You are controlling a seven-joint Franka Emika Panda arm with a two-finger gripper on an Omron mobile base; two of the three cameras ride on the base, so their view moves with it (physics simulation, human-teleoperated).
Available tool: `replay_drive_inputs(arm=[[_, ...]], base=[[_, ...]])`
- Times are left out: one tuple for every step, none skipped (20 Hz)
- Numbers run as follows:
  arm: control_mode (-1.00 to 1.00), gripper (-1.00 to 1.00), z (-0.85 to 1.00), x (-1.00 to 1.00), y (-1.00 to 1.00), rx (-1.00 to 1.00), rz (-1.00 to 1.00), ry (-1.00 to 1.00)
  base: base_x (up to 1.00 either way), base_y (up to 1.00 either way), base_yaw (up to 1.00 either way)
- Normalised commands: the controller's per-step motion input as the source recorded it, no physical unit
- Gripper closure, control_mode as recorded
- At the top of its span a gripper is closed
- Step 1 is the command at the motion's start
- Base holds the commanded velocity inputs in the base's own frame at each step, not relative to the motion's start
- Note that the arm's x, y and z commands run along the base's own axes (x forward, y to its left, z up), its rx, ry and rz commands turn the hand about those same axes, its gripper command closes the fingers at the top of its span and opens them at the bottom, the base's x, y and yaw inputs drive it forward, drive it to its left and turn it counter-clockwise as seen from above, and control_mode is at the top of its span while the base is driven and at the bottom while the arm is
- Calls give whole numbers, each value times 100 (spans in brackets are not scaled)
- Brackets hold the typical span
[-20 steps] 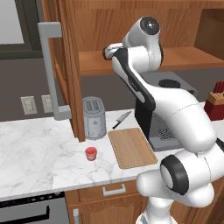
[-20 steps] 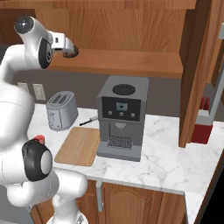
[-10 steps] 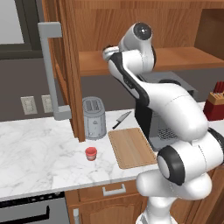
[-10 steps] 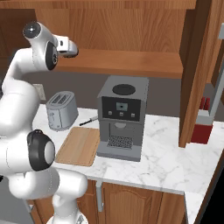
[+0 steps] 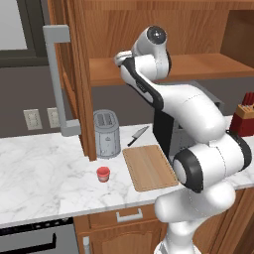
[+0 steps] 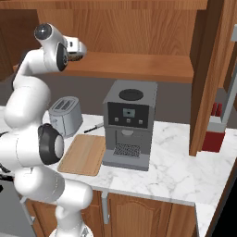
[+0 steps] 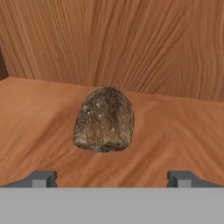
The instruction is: Pick the bread, place it on the cutting board, pick the jam, place it on the counter, and close the cabinet.
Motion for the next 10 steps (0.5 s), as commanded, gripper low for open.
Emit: replay_drive_inputs(arm=[[-100, -100, 0, 42, 6, 0, 0, 0], [-100, -100, -1, 41, 13, 0, 0, 0], [-100, -100, 0, 35, 14, 0, 0, 2], [-100, -100, 0, 29, 14, 0, 0, 3], [-100, -100, -4, 26, 11, 0, 0, 3], [-100, -100, -8, 24, 12, 0, 0, 3], [-100, -100, -10, 22, 14, 0, 0, 3], [-100, -100, -11, 21, 14, 0, 0, 3], [-100, -100, -11, 22, 14, -1, 0, 3], [-100, -100, -12, 26, 14, -1, 0, 2]], base=[[0, 0, 0], [0, 0, 0], [0, 0, 0], [0, 0, 0], [0, 0, 0], [0, 0, 0], [0, 0, 0], [0, 0, 0], [0, 0, 0], [0, 0, 0]])
